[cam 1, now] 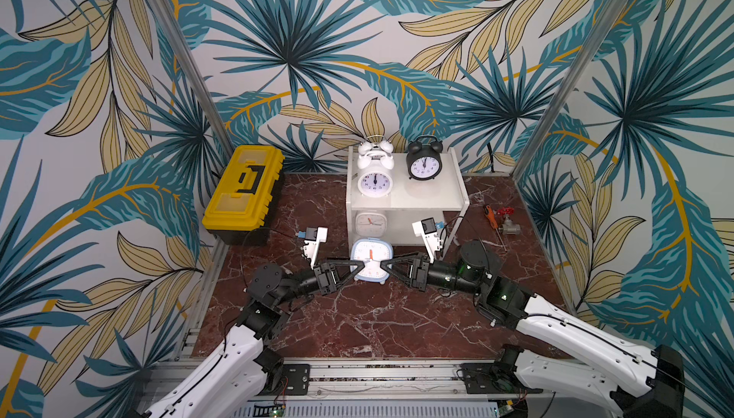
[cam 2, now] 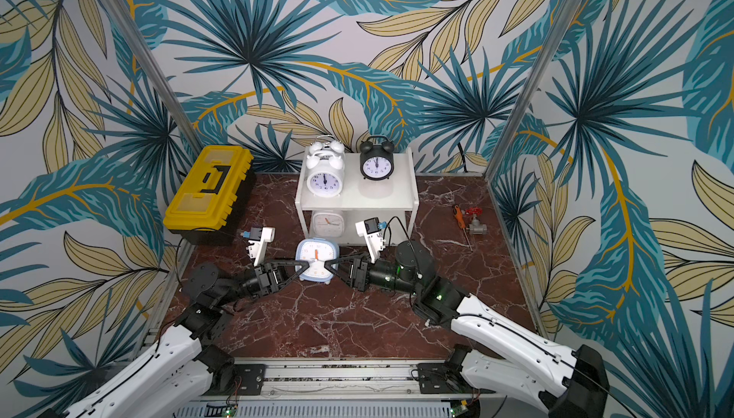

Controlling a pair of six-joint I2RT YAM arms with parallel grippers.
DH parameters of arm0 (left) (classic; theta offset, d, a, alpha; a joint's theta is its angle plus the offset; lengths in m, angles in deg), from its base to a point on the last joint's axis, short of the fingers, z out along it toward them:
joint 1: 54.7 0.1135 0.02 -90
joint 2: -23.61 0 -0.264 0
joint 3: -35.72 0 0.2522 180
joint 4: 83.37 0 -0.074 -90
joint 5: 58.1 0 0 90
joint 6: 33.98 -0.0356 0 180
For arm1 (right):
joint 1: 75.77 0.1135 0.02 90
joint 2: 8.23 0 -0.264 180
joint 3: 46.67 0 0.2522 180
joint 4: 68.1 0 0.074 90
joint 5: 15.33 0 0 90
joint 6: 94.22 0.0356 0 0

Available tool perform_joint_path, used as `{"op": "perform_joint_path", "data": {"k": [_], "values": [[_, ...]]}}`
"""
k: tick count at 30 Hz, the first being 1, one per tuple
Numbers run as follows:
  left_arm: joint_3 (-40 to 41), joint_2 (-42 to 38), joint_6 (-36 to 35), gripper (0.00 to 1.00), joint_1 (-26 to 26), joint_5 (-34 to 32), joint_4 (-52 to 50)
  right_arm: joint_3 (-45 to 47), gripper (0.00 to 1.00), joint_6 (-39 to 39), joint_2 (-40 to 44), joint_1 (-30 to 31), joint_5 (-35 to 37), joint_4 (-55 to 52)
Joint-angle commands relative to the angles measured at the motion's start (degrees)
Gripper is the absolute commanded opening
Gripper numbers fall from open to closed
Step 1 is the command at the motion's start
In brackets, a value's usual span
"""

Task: Place the alarm clocks on the shelf by style
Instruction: Pick up the alarm from the center of the board.

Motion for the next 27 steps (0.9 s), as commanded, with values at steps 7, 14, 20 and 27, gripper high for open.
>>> {"op": "perform_joint_path", "data": {"k": [7, 14, 20, 27], "values": [[-2.9, -1.6, -1.4, 0.53, 0.1, 3.6, 0.9, -3.5, 0.26, -2.6, -3.2, -0.3, -5.3, -3.3], [-2.9, -1.6, -1.4, 0.35, 0.1, 5.3, 1.1, -7.1, 0.26, -5.2, -5.0, -1.0, -8.8, -8.2], [-3.1, -2.6, -2.1, 0.26, 0.1, 5.1, 0.1, -10.8, 0.53, -8.7, -4.9, -1.9, -10.1, -15.7], [-3.4, -2.8, -2.0, 0.26, 0.1, 4.9, -0.1, -12.4, 0.66, -10.6, -4.4, -1.9, -11.3, -20.2]]}}
